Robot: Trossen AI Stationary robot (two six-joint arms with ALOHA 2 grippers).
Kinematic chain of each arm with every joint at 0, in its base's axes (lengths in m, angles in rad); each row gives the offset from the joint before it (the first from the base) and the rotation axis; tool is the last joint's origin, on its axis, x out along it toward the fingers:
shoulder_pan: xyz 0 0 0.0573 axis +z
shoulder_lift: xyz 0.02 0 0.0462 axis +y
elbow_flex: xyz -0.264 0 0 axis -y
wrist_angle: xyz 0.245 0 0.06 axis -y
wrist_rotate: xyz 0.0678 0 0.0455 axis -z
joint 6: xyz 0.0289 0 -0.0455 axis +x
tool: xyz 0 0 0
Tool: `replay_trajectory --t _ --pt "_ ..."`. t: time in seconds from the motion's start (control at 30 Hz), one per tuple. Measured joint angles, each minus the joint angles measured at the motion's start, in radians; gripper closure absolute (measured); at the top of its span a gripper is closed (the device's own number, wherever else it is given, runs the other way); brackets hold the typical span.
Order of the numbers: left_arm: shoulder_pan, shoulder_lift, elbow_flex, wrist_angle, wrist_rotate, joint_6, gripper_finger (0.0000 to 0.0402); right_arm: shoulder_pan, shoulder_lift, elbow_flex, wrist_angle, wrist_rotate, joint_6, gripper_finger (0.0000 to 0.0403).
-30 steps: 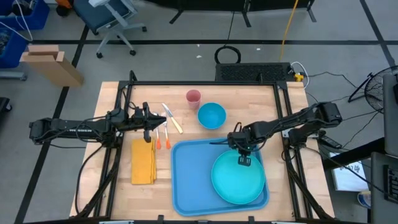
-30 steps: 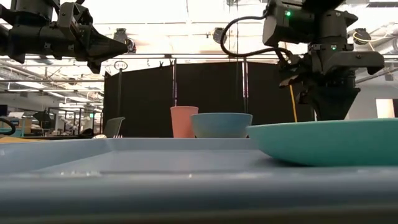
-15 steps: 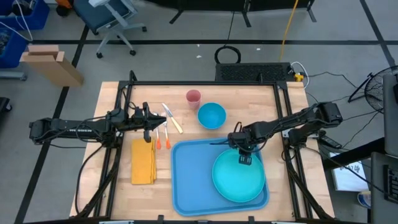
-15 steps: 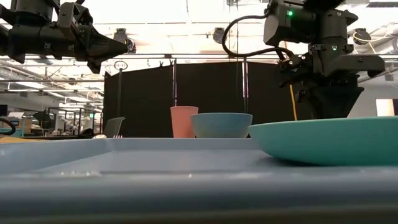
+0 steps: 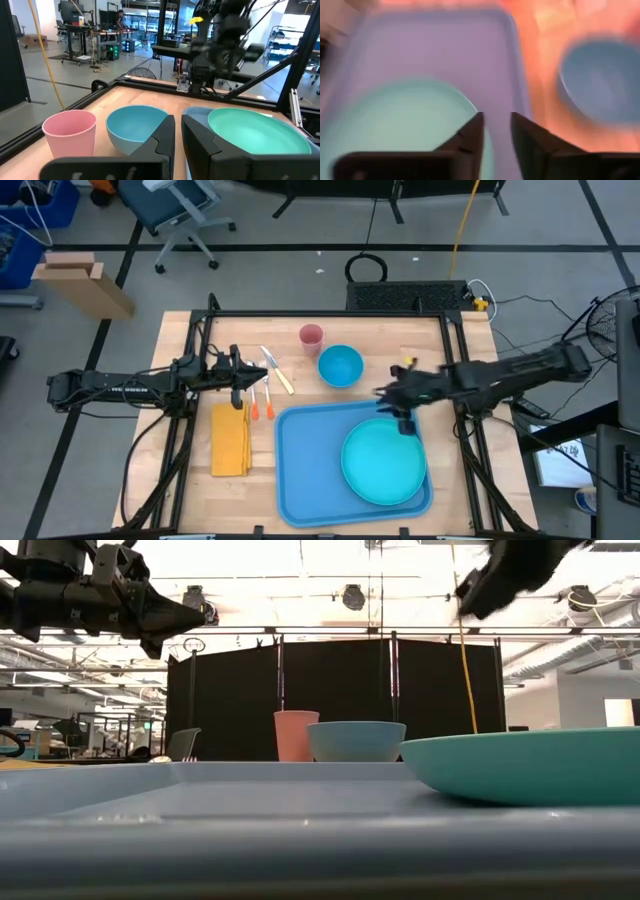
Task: Set up tray
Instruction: Put the blue bowl on the light green plate on the blue serving tray
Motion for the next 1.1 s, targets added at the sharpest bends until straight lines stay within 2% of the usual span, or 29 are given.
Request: replay_trajectory --t 0.03,0.1,0.27,0.47,0.6,0.77,0.83,0.93,1.1 --pt "0.0 0.0 0.0 -0.003 0.0 0.0 0.0364 0.011 -0.05 -0.045 0.066 -0.042 -0.02 0.0374" --pt "0.0 0.0 0.0 -0.011 0.0 0.0 0.0364 0.033 -0.147 -0.147 0.173 -0.093 -0.04 0.0391" --pt "0.0 0.0 0.0 -0.033 0.001 -0.018 0.0364 0.067 -0.368 -0.38 0.398 -0.036 -0.031 0.0401" --pt "0.0 0.0 0.0 -0.035 0.001 -0.047 0.0364 0.05 -0.544 -0.57 0.671 -0.011 -0.107 0.0402" --pt "0.0 0.0 0.0 -0.042 -0.012 -0.046 0.0364 0.025 -0.62 -0.638 0.717 -0.002 -0.144 0.0402" --pt "0.0 0.055 0.028 -0.082 -0.143 -0.058 0.0382 -0.025 -0.657 -0.654 0.7 0.04 -0.15 0.0402" --pt "-0.001 0.115 0.071 -0.081 -0.156 -0.062 0.0396 -0.039 -0.661 -0.653 0.68 0.038 -0.144 0.0403" --pt "-0.002 0.24 0.183 -0.123 -0.162 -0.079 0.0393 -0.059 -0.66 -0.654 0.652 0.038 -0.146 0.0403" --pt "-0.002 0.501 0.478 -0.333 -0.162 -0.047 0.0397 -0.077 -0.66 -0.654 0.632 0.038 -0.175 0.0403"
